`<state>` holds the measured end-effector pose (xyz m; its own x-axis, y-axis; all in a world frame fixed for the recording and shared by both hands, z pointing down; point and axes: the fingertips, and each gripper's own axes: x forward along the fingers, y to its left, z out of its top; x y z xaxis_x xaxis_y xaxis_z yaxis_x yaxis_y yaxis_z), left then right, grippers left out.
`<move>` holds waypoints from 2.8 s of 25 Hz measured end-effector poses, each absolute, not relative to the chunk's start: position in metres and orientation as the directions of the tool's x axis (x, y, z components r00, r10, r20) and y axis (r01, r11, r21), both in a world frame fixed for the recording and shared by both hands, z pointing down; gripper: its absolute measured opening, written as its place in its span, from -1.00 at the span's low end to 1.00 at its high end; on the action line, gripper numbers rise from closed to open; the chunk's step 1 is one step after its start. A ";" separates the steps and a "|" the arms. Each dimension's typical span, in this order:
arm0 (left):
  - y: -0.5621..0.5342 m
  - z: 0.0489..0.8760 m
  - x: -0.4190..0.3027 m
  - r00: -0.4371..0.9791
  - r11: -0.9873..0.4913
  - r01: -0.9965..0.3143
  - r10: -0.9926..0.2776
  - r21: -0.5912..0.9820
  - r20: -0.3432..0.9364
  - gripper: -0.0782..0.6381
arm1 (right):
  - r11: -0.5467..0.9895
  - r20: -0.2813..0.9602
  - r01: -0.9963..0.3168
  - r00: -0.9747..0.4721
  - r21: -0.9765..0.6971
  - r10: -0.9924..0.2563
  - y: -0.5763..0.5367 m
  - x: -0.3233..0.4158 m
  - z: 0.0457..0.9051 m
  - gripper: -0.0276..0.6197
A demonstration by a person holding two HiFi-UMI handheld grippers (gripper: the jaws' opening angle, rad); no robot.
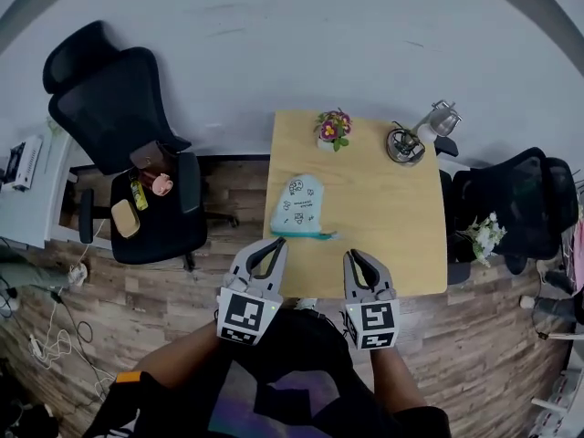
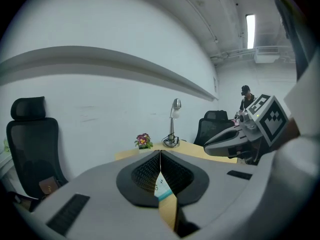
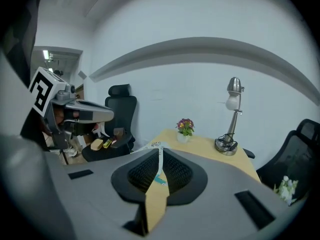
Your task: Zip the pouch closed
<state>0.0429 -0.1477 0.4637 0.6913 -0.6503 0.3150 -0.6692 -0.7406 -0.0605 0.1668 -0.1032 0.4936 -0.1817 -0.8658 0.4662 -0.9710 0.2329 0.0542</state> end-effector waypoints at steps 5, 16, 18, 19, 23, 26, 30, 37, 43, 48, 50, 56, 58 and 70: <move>-0.154 0.498 0.063 0.642 -0.716 -0.696 -0.654 -0.053 0.401 -0.75 | 0.358 0.505 -0.930 -0.271 0.082 -0.819 -0.118 0.186 0.519 -0.75; -0.158 0.549 0.101 0.610 -0.721 -0.693 -0.596 -0.012 0.522 -0.74 | 0.586 0.613 -0.797 -0.393 0.144 -0.685 -0.138 0.197 0.576 -0.67; -0.159 0.560 0.103 0.608 -0.731 -0.683 -0.577 -0.011 0.546 -0.62 | 0.624 0.645 -0.765 -0.398 0.160 -0.653 -0.140 0.195 0.588 -0.65; -0.161 0.565 0.104 0.605 -0.735 -0.678 -0.568 -0.012 0.558 -0.60 | 0.640 0.658 -0.751 -0.399 0.165 -0.638 -0.141 0.194 0.594 -0.64; -0.166 0.587 0.106 0.596 -0.749 -0.662 -0.532 -0.006 0.601 -0.56 | 0.696 0.710 -0.689 -0.386 0.202 -0.588 -0.146 0.192 0.616 -0.63; -0.166 0.602 0.105 0.584 -0.756 -0.655 -0.503 0.003 0.637 -0.53 | 0.734 0.742 -0.640 -0.375 0.226 -0.555 -0.148 0.193 0.629 -0.61; -0.166 0.615 0.106 0.576 -0.760 -0.650 -0.476 0.019 0.664 -0.53 | 0.782 0.773 -0.572 -0.370 0.248 -0.515 -0.150 0.192 0.643 -0.61; -0.164 0.627 0.110 0.569 -0.767 -0.642 -0.456 0.023 0.684 -0.53 | 0.851 0.817 -0.446 -0.357 0.277 -0.453 -0.151 0.189 0.666 -0.60; -0.166 0.626 0.105 0.559 -0.760 -0.650 -0.459 0.021 0.690 -0.53 | 0.878 0.838 -0.382 -0.342 0.290 -0.425 -0.156 0.186 0.677 -0.60; -0.169 0.623 0.098 0.555 -0.752 -0.659 -0.467 0.021 0.688 -0.53 | 0.893 0.858 -0.356 -0.328 0.276 -0.396 -0.156 0.184 0.684 -0.66; -0.170 0.622 0.097 0.558 -0.754 -0.657 -0.469 0.019 0.684 -0.53 | 0.896 0.863 -0.355 -0.325 0.268 -0.386 -0.155 0.183 0.685 -0.77; -0.173 0.607 0.094 0.582 -0.762 -0.647 -0.483 0.012 0.654 -0.53 | 0.894 0.873 -0.427 -0.376 0.134 -0.310 -0.141 0.176 0.668 -0.84; -0.174 0.600 0.096 0.599 -0.773 -0.634 -0.486 0.007 0.636 -0.54 | 0.877 0.859 -0.477 -0.422 0.061 -0.289 -0.138 0.172 0.656 -0.84; -0.179 0.547 0.092 0.686 -0.811 -0.585 -0.516 -0.034 0.512 -0.63 | 0.686 0.647 -0.652 -0.681 -0.323 -0.343 -0.151 0.138 0.575 -0.86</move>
<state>0.0922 -0.1795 0.5469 0.6861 -0.5164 0.5125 -0.5847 -0.8105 -0.0338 0.1378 -0.1507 0.5745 -0.6811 -0.3429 0.6469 -0.6519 0.6862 -0.3226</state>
